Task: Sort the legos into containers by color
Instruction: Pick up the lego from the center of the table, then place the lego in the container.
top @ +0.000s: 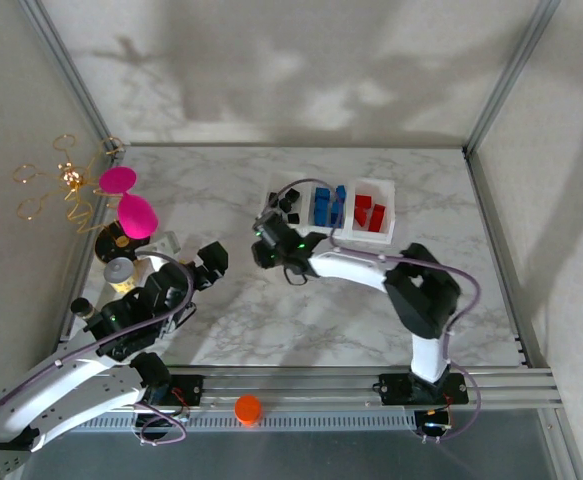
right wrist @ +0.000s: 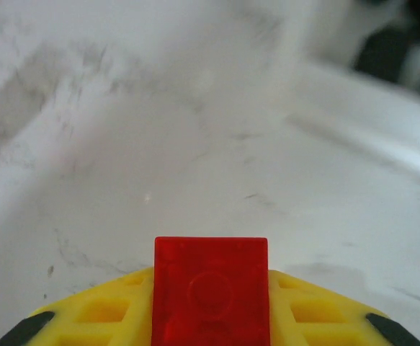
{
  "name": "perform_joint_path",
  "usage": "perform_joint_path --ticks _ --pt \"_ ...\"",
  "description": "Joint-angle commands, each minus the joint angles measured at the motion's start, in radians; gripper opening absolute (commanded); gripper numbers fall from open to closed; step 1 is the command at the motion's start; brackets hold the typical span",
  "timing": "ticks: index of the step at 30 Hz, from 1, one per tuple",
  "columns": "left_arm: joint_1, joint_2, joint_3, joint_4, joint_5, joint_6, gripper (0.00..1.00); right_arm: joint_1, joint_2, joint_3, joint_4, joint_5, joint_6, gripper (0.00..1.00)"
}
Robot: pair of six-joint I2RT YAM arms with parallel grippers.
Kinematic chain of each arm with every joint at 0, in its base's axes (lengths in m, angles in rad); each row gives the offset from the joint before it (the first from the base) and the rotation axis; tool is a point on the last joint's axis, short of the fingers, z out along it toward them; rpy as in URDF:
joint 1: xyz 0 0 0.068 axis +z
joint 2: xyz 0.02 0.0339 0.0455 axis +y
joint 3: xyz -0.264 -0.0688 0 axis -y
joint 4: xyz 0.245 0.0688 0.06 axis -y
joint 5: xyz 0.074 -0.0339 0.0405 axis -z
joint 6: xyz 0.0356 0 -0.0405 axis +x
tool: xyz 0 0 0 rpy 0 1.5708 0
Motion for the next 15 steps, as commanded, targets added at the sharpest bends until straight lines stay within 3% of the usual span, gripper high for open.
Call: perform_joint_path --ticks 1,9,15 --pt "0.013 0.025 0.036 0.048 0.051 0.032 1.0 -0.067 -0.126 -0.073 0.008 0.032 0.016 0.22" --pt "0.013 0.151 0.067 0.134 0.144 0.078 0.99 -0.367 -0.295 -0.171 -0.035 0.082 -0.016 0.23" --pt "0.012 0.254 0.093 0.191 0.183 0.1 1.0 -0.532 -0.229 -0.164 -0.014 0.111 -0.053 0.23"
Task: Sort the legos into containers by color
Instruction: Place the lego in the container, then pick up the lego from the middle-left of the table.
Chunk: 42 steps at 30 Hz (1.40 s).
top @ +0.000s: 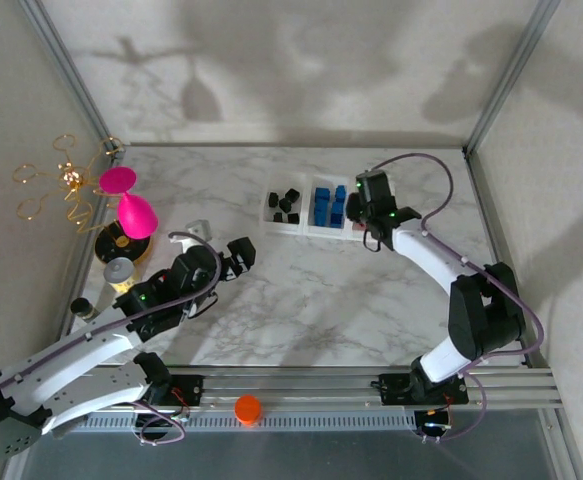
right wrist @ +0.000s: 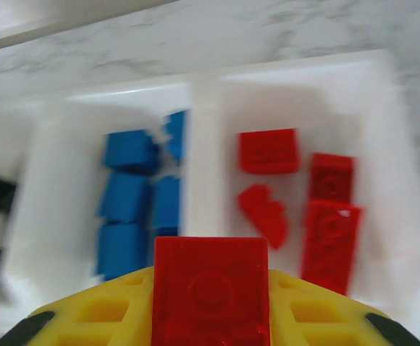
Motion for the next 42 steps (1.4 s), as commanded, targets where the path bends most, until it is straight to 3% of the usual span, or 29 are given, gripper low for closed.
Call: perform_joint_path --ticks 1,7,11,16,21,33,42 --pt "0.008 0.041 0.041 0.06 0.042 0.033 1.0 -0.033 0.062 0.014 -0.001 0.04 -0.041 0.23" --pt "0.011 0.112 0.068 0.078 0.059 0.052 1.0 -0.102 0.224 0.115 0.022 0.048 -0.074 0.24" --pt "0.01 0.123 0.078 0.066 0.051 0.062 1.0 -0.135 0.303 0.205 0.002 0.041 -0.089 0.37" --pt "0.01 0.111 0.076 0.048 0.026 0.056 1.0 -0.136 0.278 0.22 0.003 0.0 -0.097 0.54" --pt "0.012 0.082 0.052 0.045 0.003 0.044 0.99 -0.111 0.198 0.18 0.006 -0.04 -0.095 0.6" --pt "0.014 -0.065 0.063 -0.14 -0.094 0.005 1.0 0.212 0.044 -0.016 0.135 -0.173 -0.065 0.72" --pt "0.02 -0.188 0.125 -0.309 -0.207 -0.02 1.0 0.488 0.203 -0.046 0.432 -0.303 -0.106 0.78"
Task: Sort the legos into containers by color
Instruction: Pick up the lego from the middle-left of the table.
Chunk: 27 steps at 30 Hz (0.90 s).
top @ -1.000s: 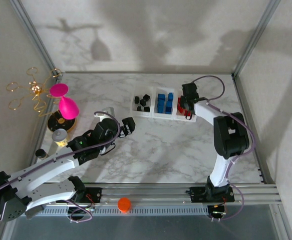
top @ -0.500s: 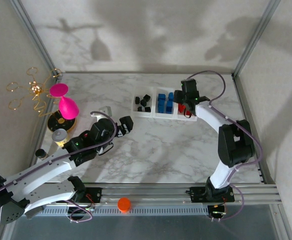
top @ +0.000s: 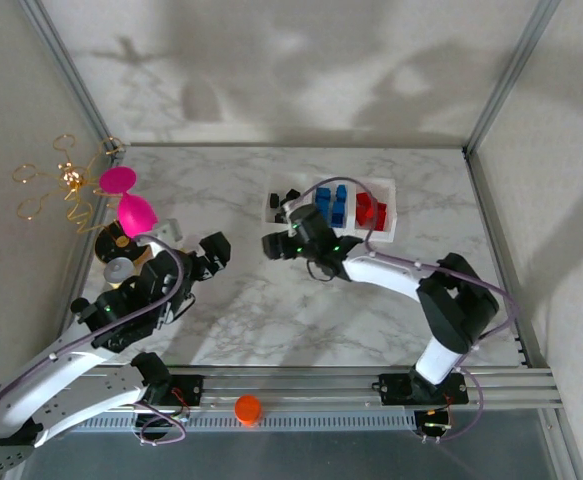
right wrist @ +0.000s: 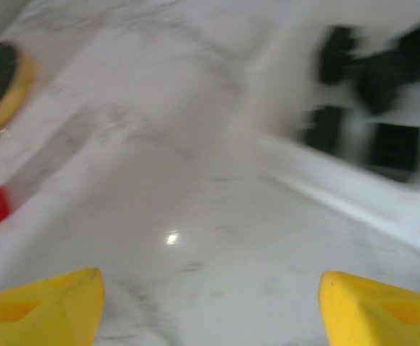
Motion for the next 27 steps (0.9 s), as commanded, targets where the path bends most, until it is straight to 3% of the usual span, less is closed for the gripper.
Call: perform_joint_path --ticks 1,11,27 --pt "0.013 -0.022 0.045 -0.11 -0.078 -0.019 1.0 0.075 0.107 0.021 0.171 -0.098 -0.045 0.78" --pt "0.019 -0.076 0.034 -0.172 -0.156 -0.089 1.0 0.202 0.4 0.212 0.36 -0.257 -0.252 0.78" --pt "0.024 -0.074 0.032 -0.173 -0.221 -0.113 1.0 0.281 0.679 0.513 0.348 -0.252 -0.433 0.79"
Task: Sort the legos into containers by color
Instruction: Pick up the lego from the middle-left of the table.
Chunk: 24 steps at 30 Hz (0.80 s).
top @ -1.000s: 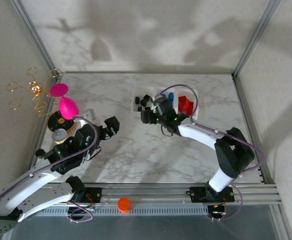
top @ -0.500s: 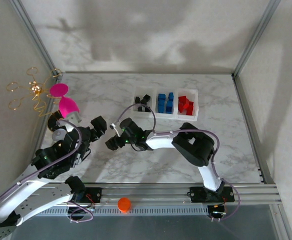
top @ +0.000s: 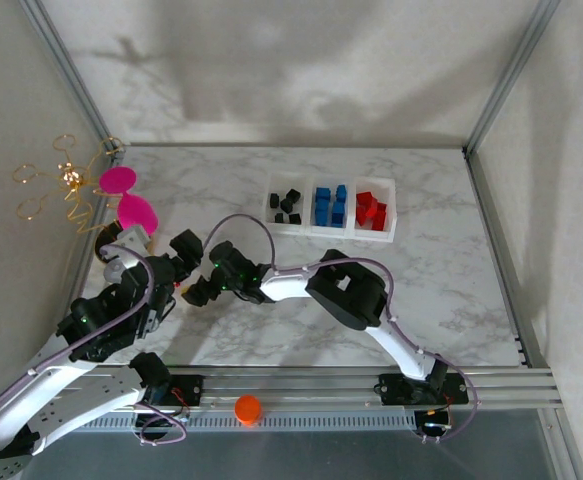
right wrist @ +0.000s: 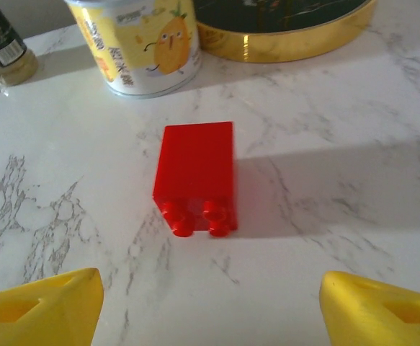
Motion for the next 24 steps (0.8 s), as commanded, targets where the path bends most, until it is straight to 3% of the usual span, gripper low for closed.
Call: perform_joint_path --ticks 1,11,17,24 --pt "0.012 0.004 0.003 -0.024 -0.044 -0.016 1.0 0.024 0.039 0.064 0.011 -0.007 -0.051 0.8" --pt "0.011 0.006 -0.001 -0.027 -0.048 -0.031 1.0 0.031 0.199 0.302 -0.126 0.05 -0.079 0.78" --pt "0.013 0.015 0.021 -0.062 -0.059 -0.038 1.0 0.031 0.253 0.403 -0.183 0.039 -0.081 0.68" --pt "0.014 0.036 0.061 -0.112 -0.061 -0.061 1.0 0.03 0.246 0.416 -0.205 0.04 -0.078 0.43"
